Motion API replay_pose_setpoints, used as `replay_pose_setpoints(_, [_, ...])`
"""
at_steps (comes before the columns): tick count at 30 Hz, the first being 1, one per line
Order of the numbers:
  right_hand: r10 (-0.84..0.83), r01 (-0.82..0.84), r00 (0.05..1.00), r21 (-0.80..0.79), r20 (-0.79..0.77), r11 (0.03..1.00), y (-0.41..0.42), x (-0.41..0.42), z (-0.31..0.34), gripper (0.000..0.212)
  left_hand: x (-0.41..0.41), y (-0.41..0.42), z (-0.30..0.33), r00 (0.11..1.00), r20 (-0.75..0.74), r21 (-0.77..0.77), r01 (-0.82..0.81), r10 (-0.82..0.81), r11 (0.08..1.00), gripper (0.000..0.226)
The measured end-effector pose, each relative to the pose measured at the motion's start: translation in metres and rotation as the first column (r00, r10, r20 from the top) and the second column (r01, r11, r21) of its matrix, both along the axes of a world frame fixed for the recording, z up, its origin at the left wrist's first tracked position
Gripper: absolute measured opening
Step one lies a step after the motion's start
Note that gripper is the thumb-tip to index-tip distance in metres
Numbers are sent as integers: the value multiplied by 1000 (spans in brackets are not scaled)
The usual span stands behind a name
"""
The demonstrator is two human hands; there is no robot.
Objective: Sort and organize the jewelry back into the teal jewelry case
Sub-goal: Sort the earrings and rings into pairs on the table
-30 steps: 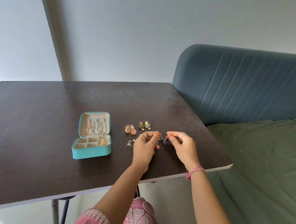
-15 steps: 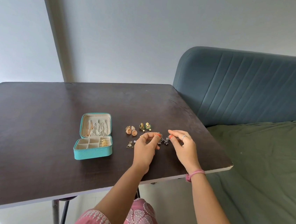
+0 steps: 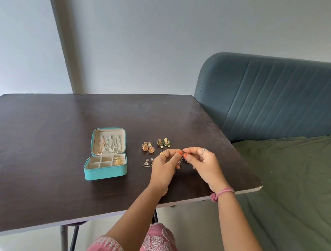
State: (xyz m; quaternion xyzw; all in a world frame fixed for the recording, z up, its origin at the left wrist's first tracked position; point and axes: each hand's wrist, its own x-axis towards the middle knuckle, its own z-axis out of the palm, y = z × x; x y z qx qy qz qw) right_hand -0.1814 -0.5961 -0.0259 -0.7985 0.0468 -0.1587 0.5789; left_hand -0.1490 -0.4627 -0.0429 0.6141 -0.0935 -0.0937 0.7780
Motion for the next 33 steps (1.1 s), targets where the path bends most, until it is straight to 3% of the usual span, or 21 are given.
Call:
replay_pose_setpoints(8, [20, -17, 1000, 130, -18, 991, 2, -2, -1, 9, -1, 4, 3, 998, 10, -36, 62, -61, 997, 15])
replay_pose_setpoints(13, [-3, -1, 1000, 231, 15, 973, 2, -4, -10, 19, -3, 3, 3, 998, 15, -54, 58, -57, 997, 16])
replay_pose_setpoints(22, [-46, 36, 998, 216, 41, 976, 4, -5, -16, 23, -2, 1, 0, 999, 52, 26, 9, -10, 1000, 15])
replay_pose_setpoints(33, [-1, -1, 1000, 253, 9, 968, 5, -8, -10, 22, -3, -4, -3, 934, 358, 265, -95, -7, 960, 18])
